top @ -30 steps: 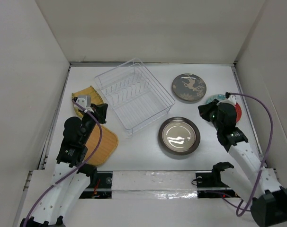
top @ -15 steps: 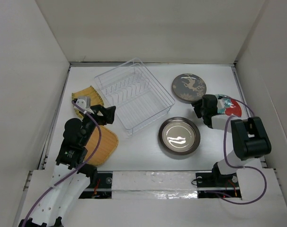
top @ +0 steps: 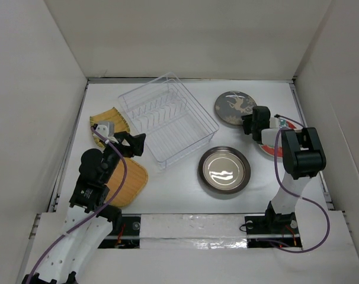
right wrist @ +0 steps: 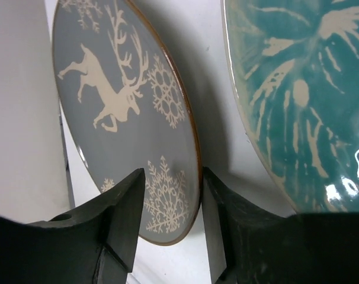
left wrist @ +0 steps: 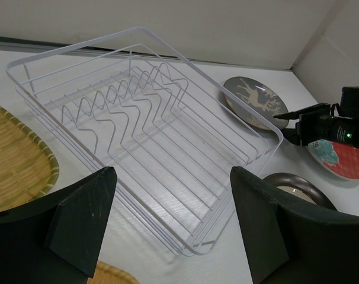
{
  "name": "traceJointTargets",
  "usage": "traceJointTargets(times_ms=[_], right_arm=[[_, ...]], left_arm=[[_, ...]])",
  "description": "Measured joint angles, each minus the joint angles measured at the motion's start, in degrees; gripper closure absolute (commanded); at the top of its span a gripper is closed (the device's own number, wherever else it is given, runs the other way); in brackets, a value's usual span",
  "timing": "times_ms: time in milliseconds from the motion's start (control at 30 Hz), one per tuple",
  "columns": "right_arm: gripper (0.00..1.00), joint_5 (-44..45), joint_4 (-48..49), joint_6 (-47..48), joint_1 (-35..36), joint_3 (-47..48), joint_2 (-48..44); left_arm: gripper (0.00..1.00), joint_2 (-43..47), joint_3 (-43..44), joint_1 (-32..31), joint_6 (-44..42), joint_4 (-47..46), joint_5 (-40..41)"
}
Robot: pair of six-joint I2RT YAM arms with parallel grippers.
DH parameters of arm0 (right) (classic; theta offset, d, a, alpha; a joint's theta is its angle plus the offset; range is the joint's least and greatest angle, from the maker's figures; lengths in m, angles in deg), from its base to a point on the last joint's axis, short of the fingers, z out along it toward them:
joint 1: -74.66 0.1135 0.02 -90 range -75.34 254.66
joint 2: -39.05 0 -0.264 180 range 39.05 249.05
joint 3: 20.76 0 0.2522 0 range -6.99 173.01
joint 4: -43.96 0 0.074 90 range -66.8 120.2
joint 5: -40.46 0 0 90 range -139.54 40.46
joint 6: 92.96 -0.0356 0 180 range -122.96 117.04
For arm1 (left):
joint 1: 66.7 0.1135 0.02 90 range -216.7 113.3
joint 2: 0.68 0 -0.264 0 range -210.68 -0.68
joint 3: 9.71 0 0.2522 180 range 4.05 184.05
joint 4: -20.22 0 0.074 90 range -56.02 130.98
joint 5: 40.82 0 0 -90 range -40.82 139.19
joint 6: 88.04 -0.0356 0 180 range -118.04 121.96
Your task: Load the plates into the dish rack
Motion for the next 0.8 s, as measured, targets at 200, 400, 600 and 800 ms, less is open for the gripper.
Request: traceJointTargets(times_ms=[200, 400, 600, 800], right_arm=[[0.71, -0.7, -4.9, -0.4, -0.7, 3.5, 1.5], [1.0, -1.7, -2.5, -0.5, -1.1, 1.9, 1.6], [1.0, -1.6, 7.1, 2.7, -1.1, -5.0, -2.4], [1.0, -5.5, 11.9, 11.7, -3.2, -9.6, -8.1]], left_arm=[[0.25, 0.0, 0.0, 0.0, -0.4, 0.0, 0.5], [0.25, 0.1, 0.0, 0.0, -0.7, 0.2, 1.0], [0.26, 0.1, 0.0, -0.1, -0.7, 0.2, 1.2], [0.26, 0.1, 0.0, -0.1, -0.8, 0.2, 1.2]])
